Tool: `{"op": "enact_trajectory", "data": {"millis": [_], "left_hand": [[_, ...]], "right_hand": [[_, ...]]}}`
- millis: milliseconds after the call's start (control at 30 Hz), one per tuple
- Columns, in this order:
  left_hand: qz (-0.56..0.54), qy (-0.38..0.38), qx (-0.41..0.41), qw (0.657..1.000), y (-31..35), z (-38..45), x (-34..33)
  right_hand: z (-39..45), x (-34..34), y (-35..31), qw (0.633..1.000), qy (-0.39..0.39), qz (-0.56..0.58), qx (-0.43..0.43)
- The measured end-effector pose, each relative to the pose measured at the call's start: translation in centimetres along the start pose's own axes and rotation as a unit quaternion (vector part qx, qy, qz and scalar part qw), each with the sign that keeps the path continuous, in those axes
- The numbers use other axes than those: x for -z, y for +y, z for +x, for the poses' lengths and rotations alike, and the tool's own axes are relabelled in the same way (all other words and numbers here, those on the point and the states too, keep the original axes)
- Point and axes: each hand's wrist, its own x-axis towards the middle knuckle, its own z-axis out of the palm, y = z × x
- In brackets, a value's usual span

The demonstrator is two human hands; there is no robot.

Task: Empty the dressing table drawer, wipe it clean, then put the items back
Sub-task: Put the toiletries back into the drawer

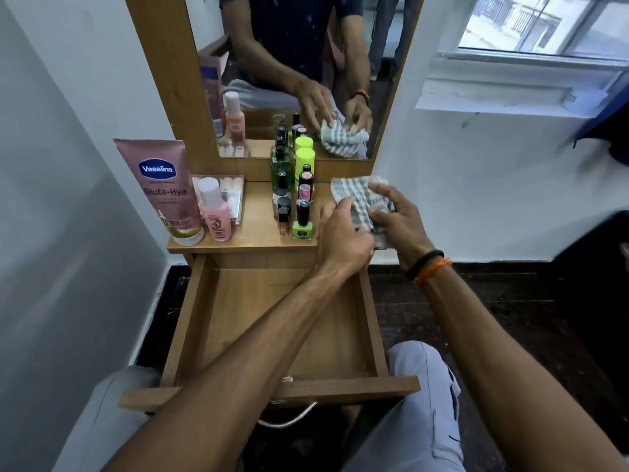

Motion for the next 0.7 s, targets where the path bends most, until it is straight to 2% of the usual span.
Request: {"op": "enact_trajectory", "data": {"millis": [67, 100, 167, 233, 367, 533, 700], "left_hand": [[0.035, 0.008, -0.025, 0.999, 0.5, 1.2, -0.2], [0.059, 0.000, -0.028, 0.998, 0.5, 1.7, -0.3], [0.127, -0.033, -0.019, 0.991, 0.2, 2.3, -0.5], [0.199, -0.077, -0.026, 0.977, -0.4, 2.3, -0.8], [0.292, -0.127, -0.055, 0.947, -1.6, 2.4, -1.4], [0.349, -0.152, -0.056, 0.923, -1.6, 3.0, -1.1], [0.313, -0.151, -0.056, 0.936, -1.3, 2.5, -1.0]], "right_hand": [[1.9, -0.3, -0.4, 0.997, 0.013, -0.074, 0.027], [2.8, -0.4, -0.3, 0.988, 0.015, -0.147, 0.031], [4.4, -0.6, 0.3, 0.942, 0.004, -0.336, 0.023], [4.8, -0.9, 1.2, 0.906, -0.012, -0.422, 0.012], [4.8, -1.3, 2.4, 0.909, -0.025, -0.410, 0.066], [6.1, -2.0, 1.7, 0.888, -0.051, -0.451, 0.067], [5.8, -2.0, 1.5, 0.877, -0.058, -0.472, 0.073]]}}
